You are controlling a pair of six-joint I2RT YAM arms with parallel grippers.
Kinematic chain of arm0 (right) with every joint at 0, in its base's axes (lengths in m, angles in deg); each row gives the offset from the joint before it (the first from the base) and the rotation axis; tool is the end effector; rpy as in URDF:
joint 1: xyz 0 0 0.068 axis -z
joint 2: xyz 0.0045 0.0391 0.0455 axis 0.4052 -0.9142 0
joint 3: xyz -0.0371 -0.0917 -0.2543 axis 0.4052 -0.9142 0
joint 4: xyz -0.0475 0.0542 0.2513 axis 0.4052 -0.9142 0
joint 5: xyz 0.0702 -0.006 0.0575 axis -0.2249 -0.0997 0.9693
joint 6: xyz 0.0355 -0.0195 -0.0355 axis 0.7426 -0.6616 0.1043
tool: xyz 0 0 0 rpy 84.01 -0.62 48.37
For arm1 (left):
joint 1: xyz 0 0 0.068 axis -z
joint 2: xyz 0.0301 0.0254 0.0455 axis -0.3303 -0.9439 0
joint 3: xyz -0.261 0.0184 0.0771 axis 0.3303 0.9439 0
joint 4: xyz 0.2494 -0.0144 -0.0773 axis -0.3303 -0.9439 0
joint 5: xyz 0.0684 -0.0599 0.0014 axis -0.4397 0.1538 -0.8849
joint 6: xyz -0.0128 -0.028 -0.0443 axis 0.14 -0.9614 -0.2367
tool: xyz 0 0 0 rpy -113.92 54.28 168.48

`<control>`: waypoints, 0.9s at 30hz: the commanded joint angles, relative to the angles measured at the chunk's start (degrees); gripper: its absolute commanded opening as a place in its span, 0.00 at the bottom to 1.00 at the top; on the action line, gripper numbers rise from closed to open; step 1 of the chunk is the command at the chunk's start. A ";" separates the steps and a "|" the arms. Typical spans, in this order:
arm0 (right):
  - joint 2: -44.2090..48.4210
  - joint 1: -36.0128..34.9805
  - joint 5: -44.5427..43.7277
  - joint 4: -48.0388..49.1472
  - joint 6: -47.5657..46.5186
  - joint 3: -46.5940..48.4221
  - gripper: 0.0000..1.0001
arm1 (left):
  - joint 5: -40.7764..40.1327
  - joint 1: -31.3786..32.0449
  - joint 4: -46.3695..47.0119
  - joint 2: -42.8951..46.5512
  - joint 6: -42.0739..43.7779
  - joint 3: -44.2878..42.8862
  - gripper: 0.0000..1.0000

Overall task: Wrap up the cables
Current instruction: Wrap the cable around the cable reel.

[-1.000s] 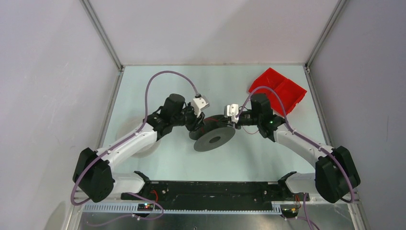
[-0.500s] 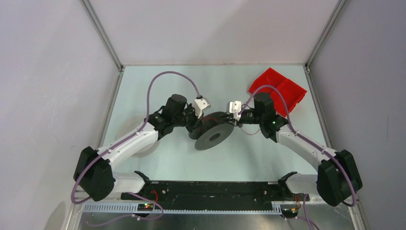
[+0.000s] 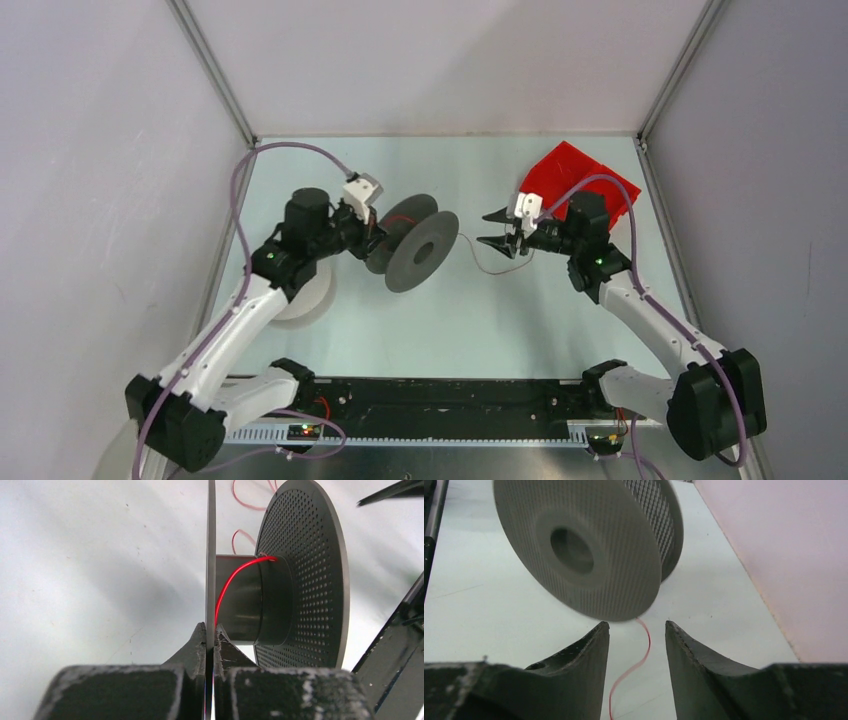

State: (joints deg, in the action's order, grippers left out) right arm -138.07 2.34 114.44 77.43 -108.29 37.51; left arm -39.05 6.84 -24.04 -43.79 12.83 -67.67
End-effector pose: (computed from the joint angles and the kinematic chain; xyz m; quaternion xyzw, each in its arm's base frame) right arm 0.2224 0.1170 0.3103 -0.5480 0.4999 0.2706 0.6137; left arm 0.2072 -0.1155 0.3201 0.3066 0.7908 -0.2467 0.4687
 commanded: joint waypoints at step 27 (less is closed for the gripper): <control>-29.71 -1.83 10.71 47.14 46.57 -5.60 0.60 | 18.65 -6.97 4.09 9.30 -18.72 -11.17 0.00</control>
State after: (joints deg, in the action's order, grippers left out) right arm -164.80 2.30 124.51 116.27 -66.02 32.55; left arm -21.55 0.40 -24.57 -35.20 -2.60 -75.35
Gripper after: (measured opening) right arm 0.609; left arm 0.027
